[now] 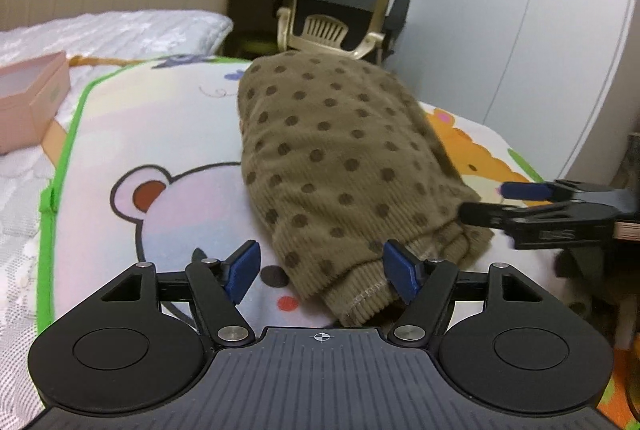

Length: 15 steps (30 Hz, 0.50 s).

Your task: Fold clothes

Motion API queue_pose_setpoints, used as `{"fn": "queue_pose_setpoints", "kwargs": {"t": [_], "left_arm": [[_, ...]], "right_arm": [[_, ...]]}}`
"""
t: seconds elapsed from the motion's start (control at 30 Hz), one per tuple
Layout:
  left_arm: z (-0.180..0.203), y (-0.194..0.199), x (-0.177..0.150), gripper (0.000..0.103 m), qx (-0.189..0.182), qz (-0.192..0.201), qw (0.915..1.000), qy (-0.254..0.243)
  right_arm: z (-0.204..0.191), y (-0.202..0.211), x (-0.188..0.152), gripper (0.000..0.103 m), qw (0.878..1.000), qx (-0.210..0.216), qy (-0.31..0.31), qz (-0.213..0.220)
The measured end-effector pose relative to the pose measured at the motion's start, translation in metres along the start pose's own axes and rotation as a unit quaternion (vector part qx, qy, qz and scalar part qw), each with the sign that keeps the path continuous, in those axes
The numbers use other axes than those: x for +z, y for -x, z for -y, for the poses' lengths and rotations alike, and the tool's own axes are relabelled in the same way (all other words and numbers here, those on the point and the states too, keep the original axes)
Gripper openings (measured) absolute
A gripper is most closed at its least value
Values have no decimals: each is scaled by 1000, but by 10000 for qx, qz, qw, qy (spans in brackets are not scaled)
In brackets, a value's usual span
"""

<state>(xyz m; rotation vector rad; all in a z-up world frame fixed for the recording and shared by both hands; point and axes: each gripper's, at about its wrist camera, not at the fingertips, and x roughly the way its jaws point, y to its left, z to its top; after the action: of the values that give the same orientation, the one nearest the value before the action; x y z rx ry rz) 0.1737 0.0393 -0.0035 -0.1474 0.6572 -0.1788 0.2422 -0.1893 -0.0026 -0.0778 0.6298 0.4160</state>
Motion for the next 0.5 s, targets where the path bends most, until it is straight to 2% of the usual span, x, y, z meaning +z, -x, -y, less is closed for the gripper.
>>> {"fn": "queue_pose_setpoints", "kwargs": {"t": [0.07,0.17,0.27,0.37,0.5], "left_arm": [[4,1,-4,83,-120,-32,9999,-40],[9,-2,-12,84,-190,-120,9996,-160],[10,-12,-18,83,98,-224,9990,-385],[-2,-21,-13,84,368,-207,9984,-363],[-15,-29,-6,86,682,-150,9969,-354]], "right_arm": [[-1,-5,-3,96,9999,-8,40,-104],[-7,-6,-2,96,9998,-2,180,-124],[-16,-8,-4,98,9991,152,314,-234],[-30,-10,-3,99,9979,116,603,-203],[-37,-24,3,101,9977,183,596,-264]]}}
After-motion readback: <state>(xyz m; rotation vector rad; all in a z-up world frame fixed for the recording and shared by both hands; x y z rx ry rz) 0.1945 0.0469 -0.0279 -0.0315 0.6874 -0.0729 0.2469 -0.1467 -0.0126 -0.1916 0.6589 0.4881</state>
